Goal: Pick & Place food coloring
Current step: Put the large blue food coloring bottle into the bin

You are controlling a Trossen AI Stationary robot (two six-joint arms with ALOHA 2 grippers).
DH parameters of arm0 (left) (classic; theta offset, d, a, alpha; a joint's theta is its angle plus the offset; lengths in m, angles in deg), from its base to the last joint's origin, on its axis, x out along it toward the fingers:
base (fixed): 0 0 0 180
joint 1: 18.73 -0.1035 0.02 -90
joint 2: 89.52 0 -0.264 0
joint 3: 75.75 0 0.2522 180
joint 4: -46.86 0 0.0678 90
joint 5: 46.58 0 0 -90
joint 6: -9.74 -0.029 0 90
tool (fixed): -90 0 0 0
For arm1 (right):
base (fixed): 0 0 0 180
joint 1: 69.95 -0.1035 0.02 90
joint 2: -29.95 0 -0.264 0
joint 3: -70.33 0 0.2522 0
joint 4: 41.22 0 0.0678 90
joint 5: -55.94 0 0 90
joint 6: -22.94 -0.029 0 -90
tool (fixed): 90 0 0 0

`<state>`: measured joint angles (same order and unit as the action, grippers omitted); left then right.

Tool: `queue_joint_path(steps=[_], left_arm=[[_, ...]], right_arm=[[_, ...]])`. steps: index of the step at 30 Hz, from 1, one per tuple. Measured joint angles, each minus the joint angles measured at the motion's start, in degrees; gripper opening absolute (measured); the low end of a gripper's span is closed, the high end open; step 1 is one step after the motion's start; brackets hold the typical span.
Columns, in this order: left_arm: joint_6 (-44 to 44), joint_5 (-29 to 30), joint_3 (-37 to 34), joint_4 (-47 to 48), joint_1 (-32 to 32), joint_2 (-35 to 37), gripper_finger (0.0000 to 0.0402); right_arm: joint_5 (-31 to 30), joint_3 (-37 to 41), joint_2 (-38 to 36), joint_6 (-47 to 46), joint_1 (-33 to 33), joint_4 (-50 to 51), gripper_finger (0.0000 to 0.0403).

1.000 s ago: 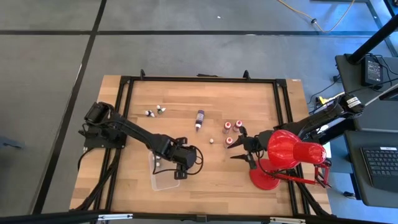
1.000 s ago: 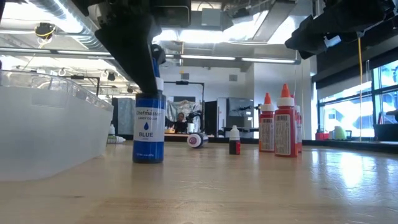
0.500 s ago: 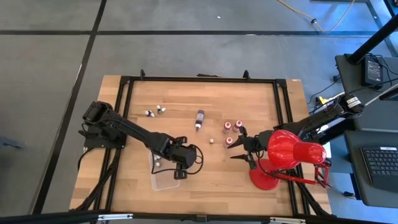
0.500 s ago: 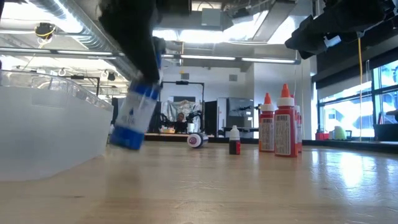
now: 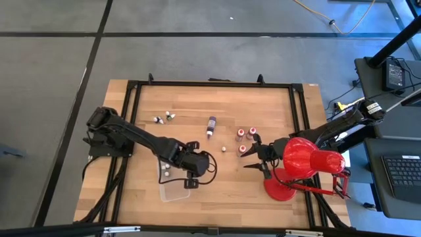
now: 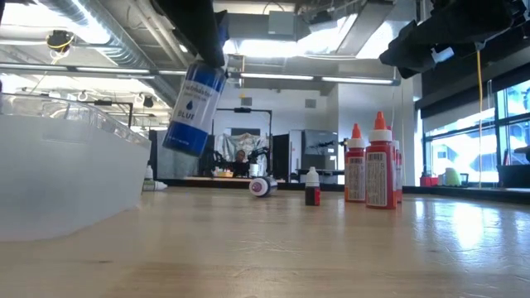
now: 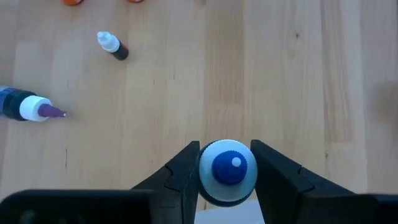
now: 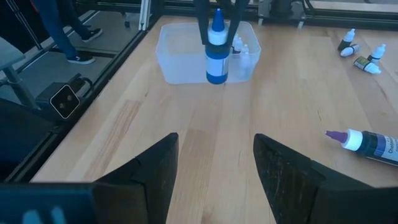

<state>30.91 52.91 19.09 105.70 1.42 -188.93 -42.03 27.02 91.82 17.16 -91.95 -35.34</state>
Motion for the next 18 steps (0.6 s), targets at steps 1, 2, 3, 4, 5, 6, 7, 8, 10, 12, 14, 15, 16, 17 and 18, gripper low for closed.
queue_joint_path(steps=[1, 2, 3, 4, 5, 6, 7, 8, 10, 12, 14, 15, 16, 17, 18], left_arm=[[0.7, 0.0, 0.0, 0.2, 0.1, 0.2, 0.0118], [1.4, 0.0, 0.0, 0.1, 0.4, 0.4, 0.0118], [2.1, 0.0, 0.0, 0.4, 0.9, 0.8, 0.0118], [2.7, 0.0, 0.0, 0.8, 1.5, 1.3, 0.0118], [3.5, 0.0, 0.0, 0.9, 2.1, 1.8, 0.0118], [4.4, 0.3, 0.0, 0.8, 2.7, 2.5, 0.0118], [5.5, 1.3, 0.0, 1.1, 3.5, 3.3, 0.0118], [6.8, 2.8, 0.0, 1.5, 4.4, 4.1, 0.0118], [9.4, 6.4, 0.0, 2.3, 6.4, 6.0, 0.0118], [12.2, 11.2, 0.0, 3.7, 8.8, 7.5, 0.0118], [15.4, 15.5, 0.0, 4.8, 11.3, 8.6, 0.0118], [17.1, 17.3, 0.0, 5.4, 12.5, 8.9, 0.0118], [18.7, 18.6, 0.0, 6.1, 13.7, 8.9, 0.0118], [20.3, 19.5, 0.0, 6.6, 14.8, 8.8, 0.0118], [21.9, 20.3, 0.0, 7.1, 15.9, 8.6, 0.0118]], right_arm=[[0.0, 0.0, 0.0, 0.0, 0.0, 0.0, 0.0211], [0.0, 0.0, 0.0, 0.0, 0.0, 0.0, 0.0211], [0.0, 0.0, 0.0, 0.0, 0.0, 0.0, 0.0211], [0.0, 0.0, 0.0, 0.0, 0.0, 0.1, 0.0211], [0.0, 0.0, 0.0, 0.0, 0.0, 0.1, 0.0211], [0.0, 0.0, 0.0, 0.0, 0.0, 0.2, 0.0211], [0.0, 0.0, 0.0, -0.1, 0.0, 0.2, 0.0211], [0.0, 0.0, 0.0, -0.1, 0.0, 0.3, 0.0211], [0.0, 0.0, 0.0, -0.1, 0.0, 0.3, 0.0211], [0.0, 0.0, 0.0, -0.1, 0.0, 0.3, 0.0211], [-0.2, 0.0, 0.0, -0.2, 0.0, 0.3, 0.0211], [-0.5, 0.0, 0.0, -0.3, 0.0, 0.2, 0.0211], [-0.6, 0.0, 0.0, -0.3, 0.0, 0.2, 0.0211], [-0.6, 0.0, 0.0, -0.5, 0.0, 0.3, 0.0211], [-0.7, 0.0, 0.0, -0.9, 0.0, 0.2, 0.0211]])
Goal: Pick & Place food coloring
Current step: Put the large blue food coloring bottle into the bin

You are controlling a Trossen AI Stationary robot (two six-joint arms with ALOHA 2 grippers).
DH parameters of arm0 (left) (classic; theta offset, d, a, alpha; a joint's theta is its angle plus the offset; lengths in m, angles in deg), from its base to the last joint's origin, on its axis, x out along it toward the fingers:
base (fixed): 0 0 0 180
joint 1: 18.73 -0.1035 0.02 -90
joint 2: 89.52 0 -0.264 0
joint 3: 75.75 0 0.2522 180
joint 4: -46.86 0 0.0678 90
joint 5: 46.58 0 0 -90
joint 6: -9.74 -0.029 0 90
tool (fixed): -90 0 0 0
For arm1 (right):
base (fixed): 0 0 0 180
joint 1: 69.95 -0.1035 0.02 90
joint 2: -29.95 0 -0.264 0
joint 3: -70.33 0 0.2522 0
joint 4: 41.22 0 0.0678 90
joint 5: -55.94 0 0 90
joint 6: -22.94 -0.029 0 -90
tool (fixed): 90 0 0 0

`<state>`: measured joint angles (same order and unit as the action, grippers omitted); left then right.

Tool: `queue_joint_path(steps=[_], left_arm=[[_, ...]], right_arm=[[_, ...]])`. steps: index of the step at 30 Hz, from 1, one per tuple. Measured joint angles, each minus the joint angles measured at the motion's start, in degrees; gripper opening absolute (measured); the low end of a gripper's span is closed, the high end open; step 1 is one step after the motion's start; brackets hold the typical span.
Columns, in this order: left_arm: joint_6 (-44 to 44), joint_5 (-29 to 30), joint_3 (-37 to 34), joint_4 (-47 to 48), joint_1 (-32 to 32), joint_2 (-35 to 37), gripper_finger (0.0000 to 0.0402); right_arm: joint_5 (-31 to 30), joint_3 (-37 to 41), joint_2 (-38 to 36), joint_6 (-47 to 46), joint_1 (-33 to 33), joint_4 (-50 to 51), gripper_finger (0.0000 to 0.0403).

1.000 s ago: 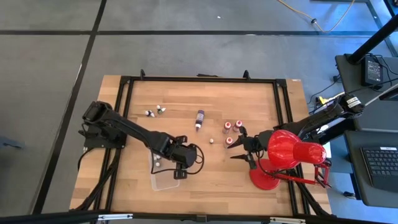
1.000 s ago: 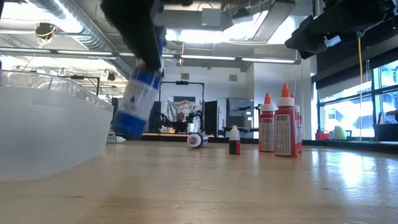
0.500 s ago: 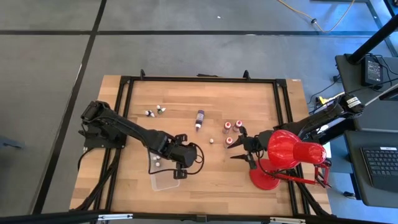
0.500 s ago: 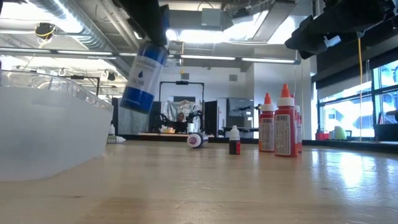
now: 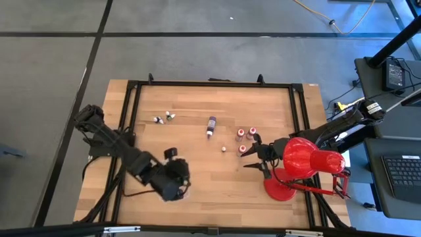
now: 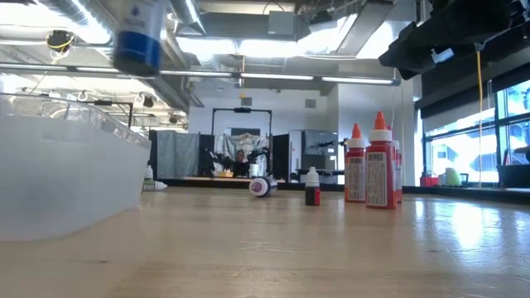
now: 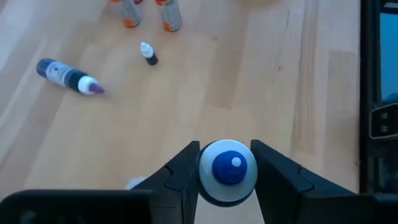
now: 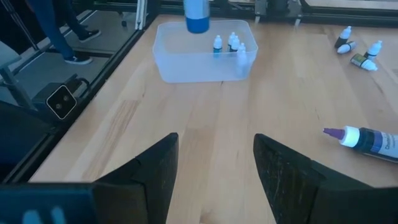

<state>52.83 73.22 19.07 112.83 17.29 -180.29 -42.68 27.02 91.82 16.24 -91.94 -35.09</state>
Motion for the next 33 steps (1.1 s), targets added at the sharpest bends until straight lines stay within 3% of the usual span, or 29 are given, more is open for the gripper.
queue_joint_path(steps=[11, 17, 33], left_arm=[[17.0, 7.1, -0.1, 4.4, 8.1, -3.5, 0.0118], [23.6, 8.0, -0.1, 4.2, 10.6, -6.3, 0.0118], [24.7, 8.3, -0.1, -1.0, 10.0, -13.8, 0.0122]], right_arm=[[-0.8, 0.0, 0.0, -2.0, 0.0, -0.3, 0.0211], [-0.9, 0.0, 0.0, -2.2, 0.0, -0.3, 0.0211], [-0.9, 0.0, 0.0, -2.2, 0.0, -1.2, 0.0211]])
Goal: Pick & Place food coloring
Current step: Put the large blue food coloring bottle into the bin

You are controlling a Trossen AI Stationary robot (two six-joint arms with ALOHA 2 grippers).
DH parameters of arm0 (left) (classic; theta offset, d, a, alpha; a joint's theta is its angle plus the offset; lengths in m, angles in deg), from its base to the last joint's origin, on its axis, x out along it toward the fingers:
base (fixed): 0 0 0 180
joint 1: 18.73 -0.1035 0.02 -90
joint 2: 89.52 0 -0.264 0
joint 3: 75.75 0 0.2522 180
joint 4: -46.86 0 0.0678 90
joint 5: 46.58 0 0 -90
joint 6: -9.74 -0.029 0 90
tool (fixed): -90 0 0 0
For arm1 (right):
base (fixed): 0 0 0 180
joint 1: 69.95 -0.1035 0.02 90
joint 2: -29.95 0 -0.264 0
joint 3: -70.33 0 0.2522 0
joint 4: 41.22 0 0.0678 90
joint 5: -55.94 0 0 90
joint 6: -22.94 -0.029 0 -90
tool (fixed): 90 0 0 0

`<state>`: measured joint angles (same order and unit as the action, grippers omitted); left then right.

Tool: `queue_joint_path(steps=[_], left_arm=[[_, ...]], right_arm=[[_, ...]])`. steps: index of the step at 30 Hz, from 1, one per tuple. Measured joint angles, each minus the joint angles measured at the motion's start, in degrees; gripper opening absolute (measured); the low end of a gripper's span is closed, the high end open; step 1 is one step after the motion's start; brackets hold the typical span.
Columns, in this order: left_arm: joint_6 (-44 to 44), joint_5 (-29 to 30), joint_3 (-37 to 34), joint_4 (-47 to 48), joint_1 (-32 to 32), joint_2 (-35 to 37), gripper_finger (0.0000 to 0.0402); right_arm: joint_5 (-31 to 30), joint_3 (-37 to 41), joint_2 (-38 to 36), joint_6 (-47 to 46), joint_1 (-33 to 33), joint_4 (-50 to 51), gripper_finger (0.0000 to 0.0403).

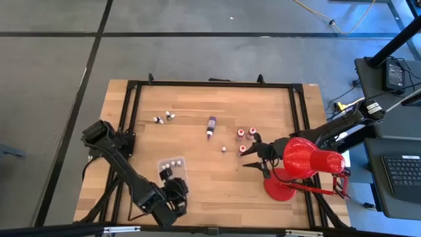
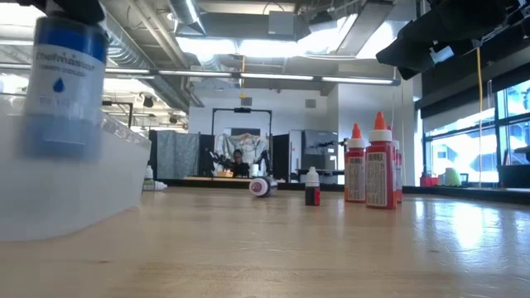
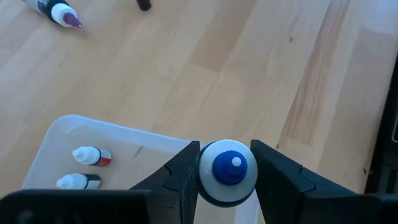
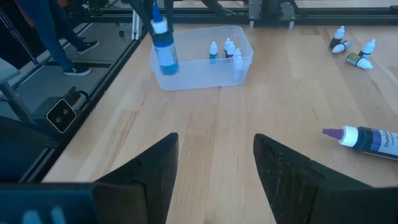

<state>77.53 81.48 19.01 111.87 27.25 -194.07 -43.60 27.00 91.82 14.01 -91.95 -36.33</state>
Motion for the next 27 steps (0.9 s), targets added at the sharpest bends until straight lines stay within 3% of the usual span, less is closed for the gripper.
queue_joint_path(steps=[27], left_arm=[[1.5, -2.6, 0.0, -2.0, -1.2, -3.2, 0.0129]], right_arm=[[0.0, 0.0, 0.0, 0.0, 0.0, -0.1, 0.0211]])
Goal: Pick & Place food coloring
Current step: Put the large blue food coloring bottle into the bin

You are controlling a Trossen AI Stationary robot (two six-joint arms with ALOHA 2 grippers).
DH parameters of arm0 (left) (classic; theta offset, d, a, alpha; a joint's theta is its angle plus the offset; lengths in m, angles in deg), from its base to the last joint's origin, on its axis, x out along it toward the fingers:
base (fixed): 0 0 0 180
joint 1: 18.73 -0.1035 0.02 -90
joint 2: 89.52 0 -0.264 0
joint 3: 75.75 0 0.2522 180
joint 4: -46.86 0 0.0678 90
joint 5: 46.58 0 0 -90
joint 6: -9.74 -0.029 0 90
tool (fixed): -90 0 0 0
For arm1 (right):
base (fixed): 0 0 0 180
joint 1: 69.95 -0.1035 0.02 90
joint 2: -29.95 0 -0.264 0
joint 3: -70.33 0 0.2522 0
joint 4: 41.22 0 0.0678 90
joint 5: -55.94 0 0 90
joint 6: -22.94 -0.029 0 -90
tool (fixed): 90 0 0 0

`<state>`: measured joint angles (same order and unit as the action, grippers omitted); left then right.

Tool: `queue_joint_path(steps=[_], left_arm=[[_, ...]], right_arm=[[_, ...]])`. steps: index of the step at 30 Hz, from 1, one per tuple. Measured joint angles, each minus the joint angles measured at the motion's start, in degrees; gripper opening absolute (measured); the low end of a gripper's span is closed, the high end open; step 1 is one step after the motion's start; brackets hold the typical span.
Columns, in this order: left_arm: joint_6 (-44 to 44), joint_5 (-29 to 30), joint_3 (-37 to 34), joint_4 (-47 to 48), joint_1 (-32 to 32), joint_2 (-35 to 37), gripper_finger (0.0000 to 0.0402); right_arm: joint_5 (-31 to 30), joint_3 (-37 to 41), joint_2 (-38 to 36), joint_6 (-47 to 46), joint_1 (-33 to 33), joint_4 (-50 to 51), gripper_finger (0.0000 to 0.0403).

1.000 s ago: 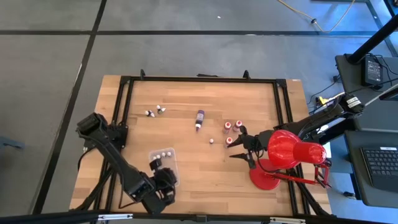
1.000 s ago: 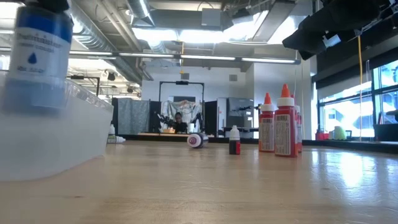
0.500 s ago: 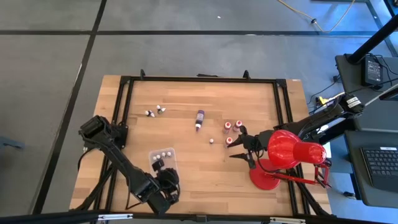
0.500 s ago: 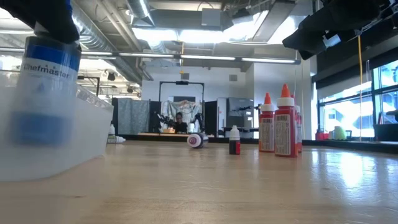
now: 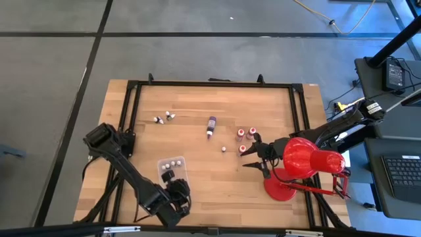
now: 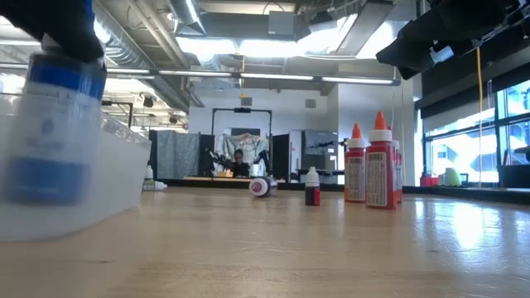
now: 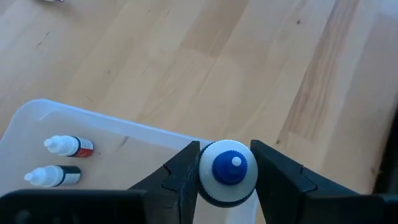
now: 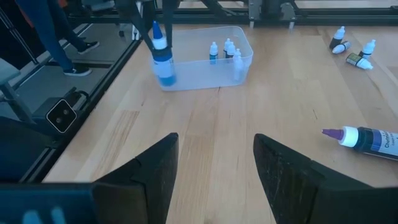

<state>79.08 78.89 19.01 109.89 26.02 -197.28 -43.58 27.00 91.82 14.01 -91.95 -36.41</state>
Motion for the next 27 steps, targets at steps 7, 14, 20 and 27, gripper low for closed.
queue_joint_path(steps=[7, 14, 20, 27], left_arm=[[0.4, 0.4, 0.0, 0.5, -0.4, -1.3, 0.0129], [0.0, 1.5, 0.0, 0.4, -0.3, -1.2, 0.0130], [0.0, 1.1, 0.0, 0.3, -0.3, -1.2, 0.0130], [0.0, 1.0, 0.0, 0.2, -0.3, -1.2, 0.0140]], right_arm=[[0.0, 0.0, 0.0, 0.0, 0.0, 0.0, 0.0211], [0.0, 0.0, 0.0, 0.0, 0.0, 0.0, 0.0211], [0.0, 0.0, 0.0, 0.1, 0.0, 0.0, 0.0211], [0.0, 0.0, 0.0, 0.2, 0.0, 0.0, 0.0211]])
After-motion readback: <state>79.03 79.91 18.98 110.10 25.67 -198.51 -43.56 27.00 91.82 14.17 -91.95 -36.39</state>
